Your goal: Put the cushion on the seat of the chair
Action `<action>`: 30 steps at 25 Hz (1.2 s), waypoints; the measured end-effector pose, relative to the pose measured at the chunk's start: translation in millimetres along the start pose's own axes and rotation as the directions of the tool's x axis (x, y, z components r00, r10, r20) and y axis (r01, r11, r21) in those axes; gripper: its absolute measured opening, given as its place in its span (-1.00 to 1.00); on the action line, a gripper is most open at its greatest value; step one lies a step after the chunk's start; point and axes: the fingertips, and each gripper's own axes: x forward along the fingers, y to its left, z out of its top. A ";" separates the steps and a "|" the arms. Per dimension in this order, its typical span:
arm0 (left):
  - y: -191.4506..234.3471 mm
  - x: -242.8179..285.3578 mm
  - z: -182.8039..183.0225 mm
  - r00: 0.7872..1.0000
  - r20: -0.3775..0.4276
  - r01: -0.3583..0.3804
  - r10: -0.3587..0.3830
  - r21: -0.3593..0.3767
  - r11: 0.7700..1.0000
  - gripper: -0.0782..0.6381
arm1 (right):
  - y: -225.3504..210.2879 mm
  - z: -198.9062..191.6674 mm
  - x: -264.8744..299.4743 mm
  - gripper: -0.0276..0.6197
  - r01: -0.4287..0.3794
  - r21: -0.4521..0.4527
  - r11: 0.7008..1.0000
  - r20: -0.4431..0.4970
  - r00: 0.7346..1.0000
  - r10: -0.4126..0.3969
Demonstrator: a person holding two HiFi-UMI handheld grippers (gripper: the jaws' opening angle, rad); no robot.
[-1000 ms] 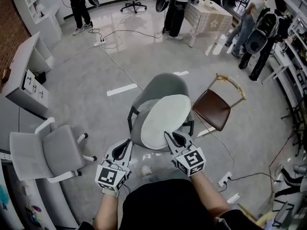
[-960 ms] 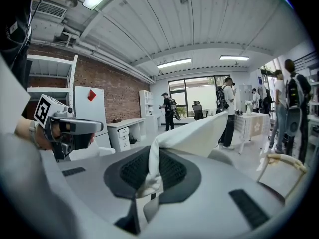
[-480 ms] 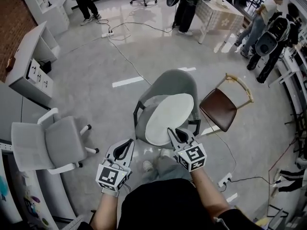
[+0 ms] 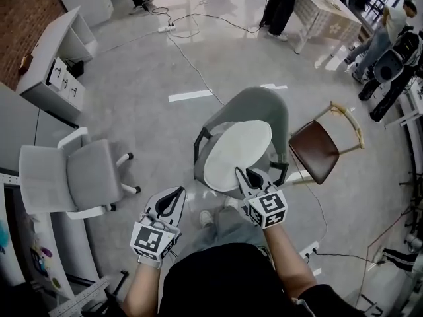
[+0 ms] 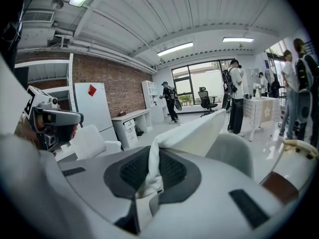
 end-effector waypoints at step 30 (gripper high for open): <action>26.0 -2.0 -53.4 0.971 -0.125 -0.222 0.206 -0.132 0.966 -0.75 | -40.8 -76.7 117.4 -0.77 -0.095 0.102 0.990 -0.141 0.984 0.109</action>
